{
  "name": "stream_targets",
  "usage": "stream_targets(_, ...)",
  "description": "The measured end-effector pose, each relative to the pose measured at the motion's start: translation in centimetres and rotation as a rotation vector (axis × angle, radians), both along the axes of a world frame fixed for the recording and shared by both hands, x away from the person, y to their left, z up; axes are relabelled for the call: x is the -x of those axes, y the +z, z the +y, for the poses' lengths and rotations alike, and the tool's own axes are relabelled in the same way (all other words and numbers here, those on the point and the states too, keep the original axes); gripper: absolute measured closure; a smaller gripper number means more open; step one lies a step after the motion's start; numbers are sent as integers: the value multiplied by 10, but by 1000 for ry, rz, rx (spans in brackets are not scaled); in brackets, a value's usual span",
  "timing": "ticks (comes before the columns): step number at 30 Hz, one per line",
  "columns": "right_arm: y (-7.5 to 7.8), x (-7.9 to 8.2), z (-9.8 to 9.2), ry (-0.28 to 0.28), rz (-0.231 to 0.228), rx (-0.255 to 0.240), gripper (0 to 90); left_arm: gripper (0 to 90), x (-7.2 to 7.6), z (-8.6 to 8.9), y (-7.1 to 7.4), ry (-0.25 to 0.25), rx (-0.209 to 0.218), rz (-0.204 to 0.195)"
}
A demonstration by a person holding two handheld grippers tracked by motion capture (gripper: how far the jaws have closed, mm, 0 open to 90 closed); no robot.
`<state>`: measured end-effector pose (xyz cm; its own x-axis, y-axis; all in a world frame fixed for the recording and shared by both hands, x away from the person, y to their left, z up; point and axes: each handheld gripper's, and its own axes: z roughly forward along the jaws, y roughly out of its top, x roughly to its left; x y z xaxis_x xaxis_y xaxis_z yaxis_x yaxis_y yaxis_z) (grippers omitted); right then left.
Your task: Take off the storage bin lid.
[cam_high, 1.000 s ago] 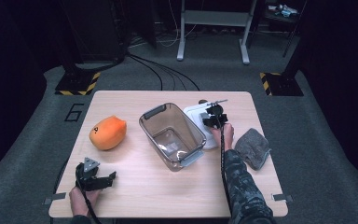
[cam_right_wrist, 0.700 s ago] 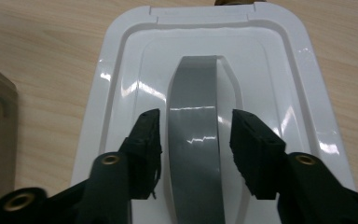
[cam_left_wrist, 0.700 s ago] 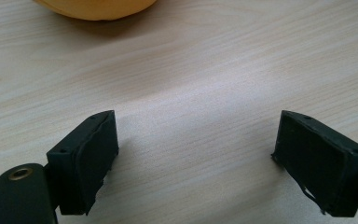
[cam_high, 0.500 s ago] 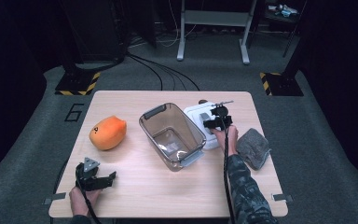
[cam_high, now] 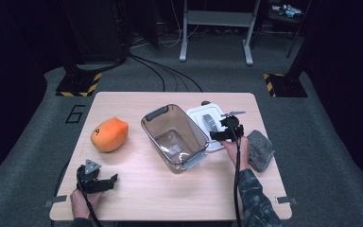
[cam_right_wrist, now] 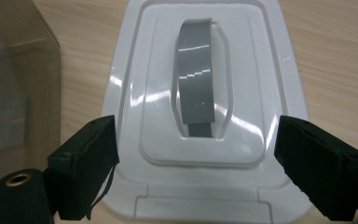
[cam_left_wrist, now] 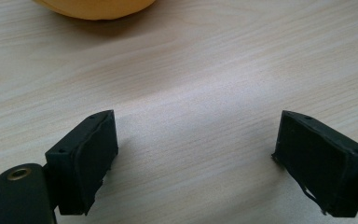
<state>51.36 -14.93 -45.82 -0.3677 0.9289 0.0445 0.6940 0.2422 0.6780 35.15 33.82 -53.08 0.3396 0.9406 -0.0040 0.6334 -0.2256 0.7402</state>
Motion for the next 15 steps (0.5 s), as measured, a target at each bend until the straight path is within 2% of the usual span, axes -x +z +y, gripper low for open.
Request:
stream_targets(7, -1, 26, -7, -1, -18, 27, 97, 128, 0, 0, 0, 0, 0, 0)
stream_targets(15, -8, 49, -14, 22, -21, 24, 70, 128, 0, 0, 0, -1, 0, 0)
